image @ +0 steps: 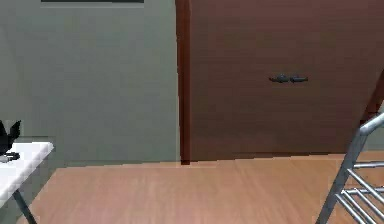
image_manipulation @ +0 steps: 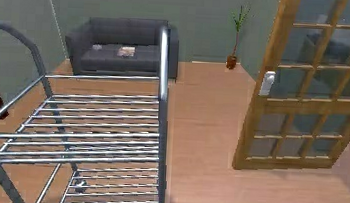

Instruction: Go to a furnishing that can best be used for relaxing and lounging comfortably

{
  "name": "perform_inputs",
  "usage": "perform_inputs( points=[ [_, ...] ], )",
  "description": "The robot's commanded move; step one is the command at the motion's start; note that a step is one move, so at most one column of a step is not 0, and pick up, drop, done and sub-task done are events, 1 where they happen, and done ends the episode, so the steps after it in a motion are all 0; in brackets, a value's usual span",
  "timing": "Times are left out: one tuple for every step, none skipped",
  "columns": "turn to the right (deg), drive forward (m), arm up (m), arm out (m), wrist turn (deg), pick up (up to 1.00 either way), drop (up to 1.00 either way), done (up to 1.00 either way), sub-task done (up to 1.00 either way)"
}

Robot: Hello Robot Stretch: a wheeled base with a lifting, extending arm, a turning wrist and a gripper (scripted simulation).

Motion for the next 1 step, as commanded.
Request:
perform_inputs(
  points=[
    [0.0, 0.70, 0.00, 0.00, 0.0, 0.00, 0.00, 0.00, 0.00]
  ],
)
